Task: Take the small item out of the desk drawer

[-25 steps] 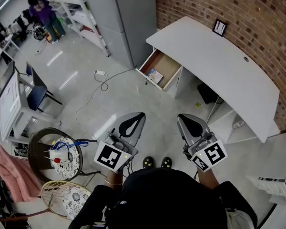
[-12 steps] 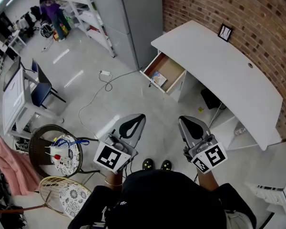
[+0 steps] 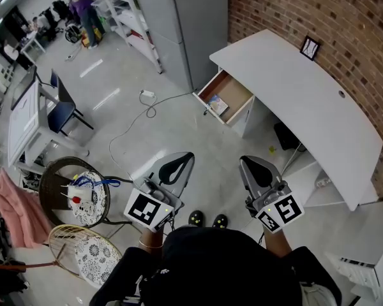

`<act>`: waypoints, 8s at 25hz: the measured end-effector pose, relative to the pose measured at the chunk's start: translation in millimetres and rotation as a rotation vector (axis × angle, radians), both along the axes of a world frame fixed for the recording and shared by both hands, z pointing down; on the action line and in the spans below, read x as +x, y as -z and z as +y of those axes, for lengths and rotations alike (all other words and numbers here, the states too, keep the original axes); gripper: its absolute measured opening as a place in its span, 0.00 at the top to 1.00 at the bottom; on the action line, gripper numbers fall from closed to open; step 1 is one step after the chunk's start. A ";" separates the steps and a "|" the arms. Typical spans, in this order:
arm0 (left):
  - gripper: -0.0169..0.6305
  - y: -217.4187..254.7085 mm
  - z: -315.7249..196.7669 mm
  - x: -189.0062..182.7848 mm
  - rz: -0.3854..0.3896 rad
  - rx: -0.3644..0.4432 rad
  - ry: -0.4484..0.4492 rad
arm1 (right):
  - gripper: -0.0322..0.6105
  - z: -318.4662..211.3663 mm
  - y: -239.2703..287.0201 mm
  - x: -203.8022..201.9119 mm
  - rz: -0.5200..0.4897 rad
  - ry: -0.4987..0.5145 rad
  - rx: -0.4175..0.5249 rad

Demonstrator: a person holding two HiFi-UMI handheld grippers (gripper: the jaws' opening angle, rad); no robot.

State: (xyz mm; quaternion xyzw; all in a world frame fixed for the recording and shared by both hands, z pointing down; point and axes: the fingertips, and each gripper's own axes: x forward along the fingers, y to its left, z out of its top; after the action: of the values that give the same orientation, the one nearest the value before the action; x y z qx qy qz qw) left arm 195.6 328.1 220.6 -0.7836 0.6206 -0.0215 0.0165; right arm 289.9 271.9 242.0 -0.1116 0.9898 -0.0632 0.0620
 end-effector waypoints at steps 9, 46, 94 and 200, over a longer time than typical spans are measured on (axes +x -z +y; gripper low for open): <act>0.99 -12.3 11.5 -2.2 -0.010 -0.028 0.048 | 0.93 3.9 -6.7 3.1 -0.005 0.031 -0.017; 0.99 -19.8 -68.2 -142.1 0.018 -0.015 -0.021 | 0.93 -68.4 -11.7 -132.4 0.036 -0.043 -0.013; 0.99 -37.9 -178.8 -302.9 0.106 -0.048 -0.257 | 0.93 -161.1 -18.7 -259.4 0.149 -0.349 -0.026; 0.95 -297.0 -506.3 -315.2 -0.188 -0.451 -0.663 | 0.82 -434.7 -316.8 -286.4 0.564 -0.649 -0.377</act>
State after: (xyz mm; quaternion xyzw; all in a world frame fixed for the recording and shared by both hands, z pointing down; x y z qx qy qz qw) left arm -119.7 -178.2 517.6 -0.9197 0.3101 -0.2222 -0.0932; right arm 3.5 -162.8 558.8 -0.4377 0.8531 -0.1863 -0.2144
